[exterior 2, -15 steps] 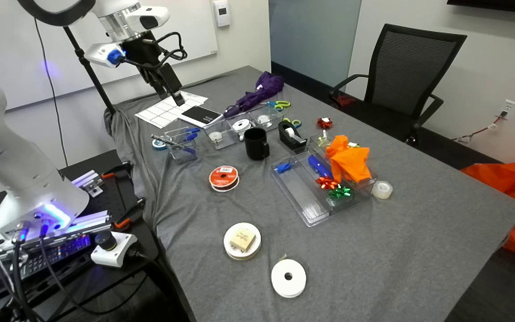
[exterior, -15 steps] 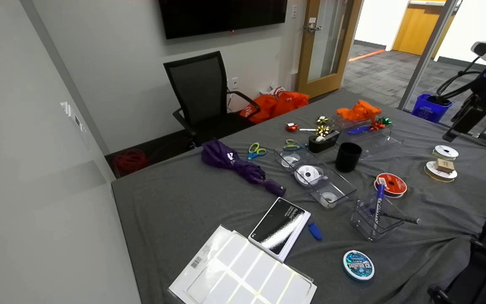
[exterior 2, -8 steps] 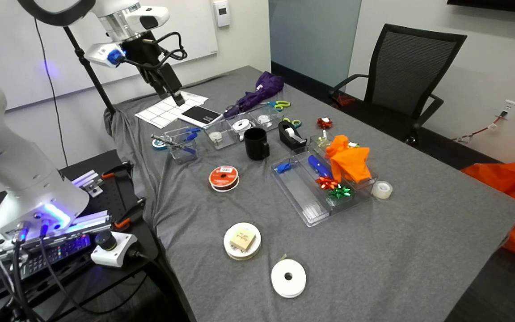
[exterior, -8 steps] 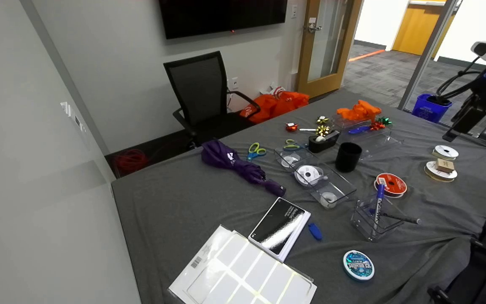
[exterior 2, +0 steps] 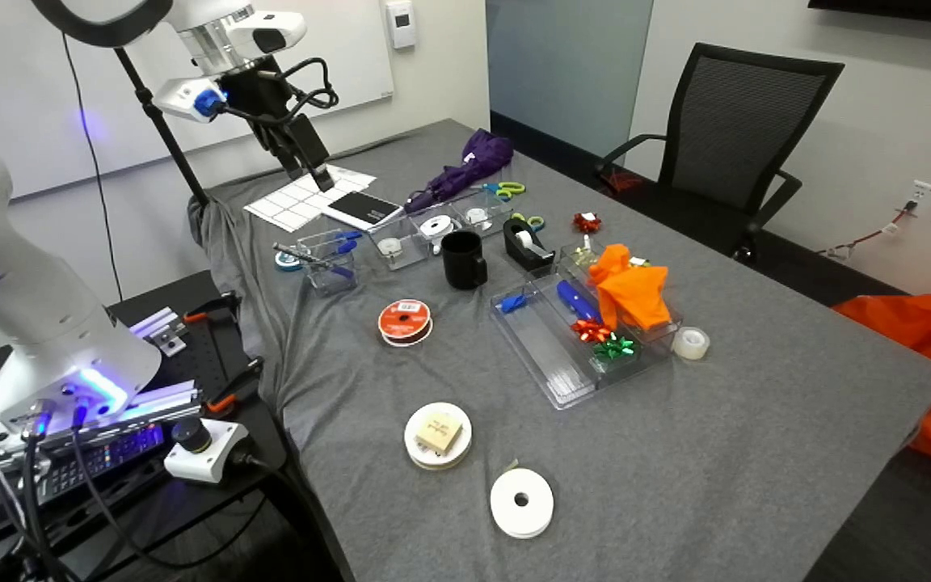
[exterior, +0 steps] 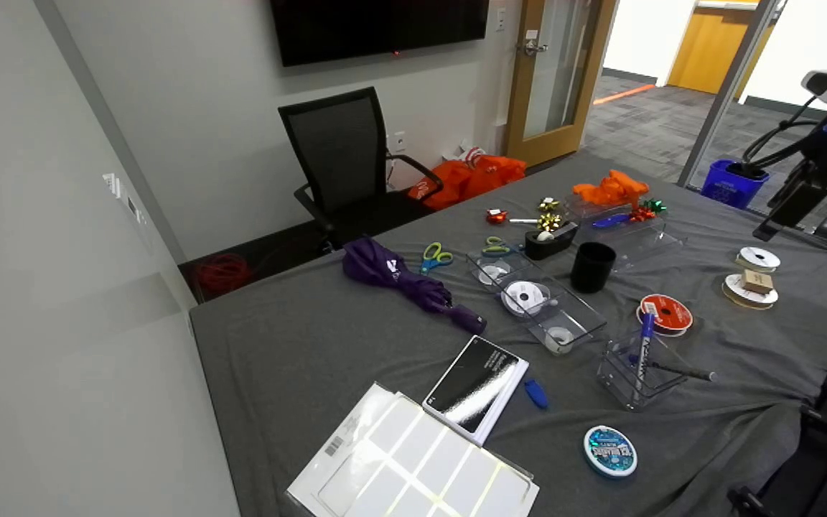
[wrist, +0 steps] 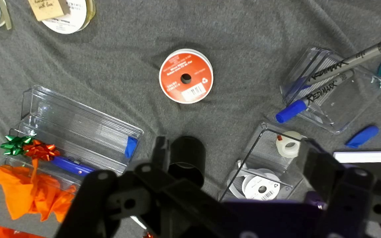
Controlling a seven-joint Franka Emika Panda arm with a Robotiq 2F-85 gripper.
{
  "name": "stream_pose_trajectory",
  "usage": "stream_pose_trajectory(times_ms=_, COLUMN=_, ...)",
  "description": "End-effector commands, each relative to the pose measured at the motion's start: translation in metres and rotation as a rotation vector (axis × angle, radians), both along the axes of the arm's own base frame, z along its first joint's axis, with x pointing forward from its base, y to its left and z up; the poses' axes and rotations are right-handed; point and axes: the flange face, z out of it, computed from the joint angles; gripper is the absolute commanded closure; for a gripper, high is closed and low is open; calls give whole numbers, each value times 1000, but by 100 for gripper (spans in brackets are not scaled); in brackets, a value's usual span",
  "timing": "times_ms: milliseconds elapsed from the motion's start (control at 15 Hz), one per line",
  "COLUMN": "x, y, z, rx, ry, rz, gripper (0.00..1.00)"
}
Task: Move the red ribbon to the left tray
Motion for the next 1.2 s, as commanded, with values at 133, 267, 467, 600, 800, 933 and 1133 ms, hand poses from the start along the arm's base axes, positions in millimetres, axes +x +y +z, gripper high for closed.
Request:
stream_pose_trajectory(times_ms=133, x=0, y=0, z=1, rx=0, ry=1, rz=0, gripper=0)
stream_pose_trajectory(times_ms=267, x=0, y=0, z=1, rx=0, ry=1, rz=0, gripper=0)
stream_pose_trajectory(times_ms=467, x=3, y=-25, z=3, rx=23, ry=-21, rz=2, gripper=0)
stream_pose_trajectory(times_ms=600, x=8, y=-52, z=6, rx=46, ry=-57, rz=-7, gripper=0)
stream_pose_trajectory(times_ms=800, x=22, y=-89, z=11, rx=98, ry=-75, rz=-45, gripper=0)
stream_pose_trajectory(times_ms=933, x=36, y=-103, z=2, rx=138, ry=-71, rz=-64, gripper=0)
stream_pose_trajectory(times_ms=1133, x=67, y=-112, z=-8, rx=177, ry=-89, rz=-99, gripper=0)
